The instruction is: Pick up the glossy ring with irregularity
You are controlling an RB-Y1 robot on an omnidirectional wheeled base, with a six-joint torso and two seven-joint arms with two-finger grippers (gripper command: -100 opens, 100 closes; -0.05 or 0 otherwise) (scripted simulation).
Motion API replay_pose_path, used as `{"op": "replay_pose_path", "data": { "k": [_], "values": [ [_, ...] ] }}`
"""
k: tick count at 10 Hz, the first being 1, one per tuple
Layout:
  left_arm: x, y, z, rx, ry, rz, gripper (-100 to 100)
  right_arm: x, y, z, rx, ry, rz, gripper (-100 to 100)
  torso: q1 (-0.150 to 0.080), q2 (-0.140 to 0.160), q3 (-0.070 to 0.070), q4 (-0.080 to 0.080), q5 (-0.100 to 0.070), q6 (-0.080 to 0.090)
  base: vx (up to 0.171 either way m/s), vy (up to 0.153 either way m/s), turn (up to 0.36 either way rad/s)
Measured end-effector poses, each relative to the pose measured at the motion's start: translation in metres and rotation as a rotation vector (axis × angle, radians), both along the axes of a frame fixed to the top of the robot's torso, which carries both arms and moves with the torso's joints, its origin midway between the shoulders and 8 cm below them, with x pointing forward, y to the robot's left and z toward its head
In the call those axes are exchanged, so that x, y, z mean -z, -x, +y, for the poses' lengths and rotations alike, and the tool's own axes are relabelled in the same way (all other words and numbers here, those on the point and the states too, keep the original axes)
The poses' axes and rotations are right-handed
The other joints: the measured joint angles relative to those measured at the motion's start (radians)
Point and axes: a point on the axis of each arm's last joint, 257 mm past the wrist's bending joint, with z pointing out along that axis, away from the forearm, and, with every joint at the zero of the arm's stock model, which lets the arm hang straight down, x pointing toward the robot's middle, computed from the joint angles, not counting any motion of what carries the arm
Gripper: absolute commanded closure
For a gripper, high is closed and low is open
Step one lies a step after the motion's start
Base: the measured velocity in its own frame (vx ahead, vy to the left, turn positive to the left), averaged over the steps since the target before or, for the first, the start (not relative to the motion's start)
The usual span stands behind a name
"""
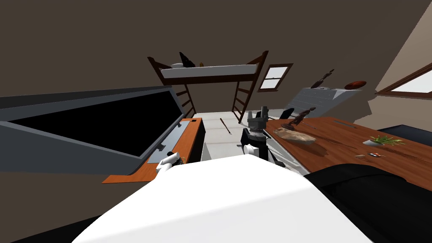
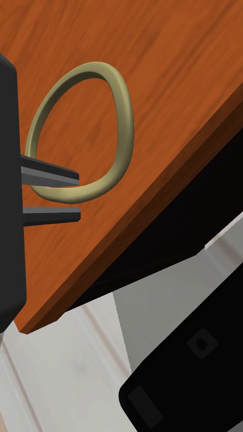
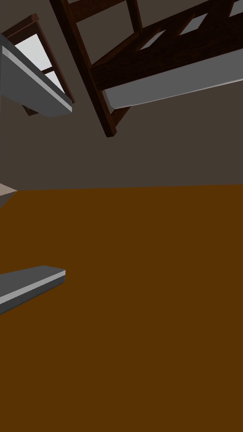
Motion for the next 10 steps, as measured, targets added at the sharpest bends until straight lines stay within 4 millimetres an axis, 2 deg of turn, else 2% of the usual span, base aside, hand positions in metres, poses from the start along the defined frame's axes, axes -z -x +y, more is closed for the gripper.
{"op": "replay_pose_path", "data": {
  "k": [2,3,4,9,10],
  "values": [
    [0.0,-0.001,0.0,0.001,-0.001,-0.001,100,0.0,0.0,0.0,0.0,0.0,0.0,0,0.003,-0.002,-0.002,-0.001,0.002,0.0,0.0,0.0,0.0],
    [0.0,-0.001,0.0,0.001,-0.001,-0.001,0,0.0,0.0,0.0,0.0,0.0,0.0,0,0.003,-0.003,-0.002,-0.001,0.002,0.0,0.0,0.0,0.0],
    [0.0,-0.001,0.0,0.001,-0.001,-0.001,100,0.0,0.0,0.0,0.0,0.0,0.0,0,0.003,-0.003,-0.002,-0.001,0.002,0.0,-0.012,-0.006,-0.023],
    [-0.017,-0.009,0.01,-0.008,-0.001,-0.001,100,0.0,0.0,0.0,0.0,0.0,0.0,0,0.002,-0.001,-0.001,-0.001,0.001,0.0,-0.028,-0.015,-0.016],
    [-0.017,-0.009,0.01,-0.009,-0.001,0.0,0,0.0,0.0,0.0,0.0,0.0,0.0,0,0.003,-0.002,-0.001,-0.001,0.002,0.0,0.0,0.0,0.0]
  ]
}}
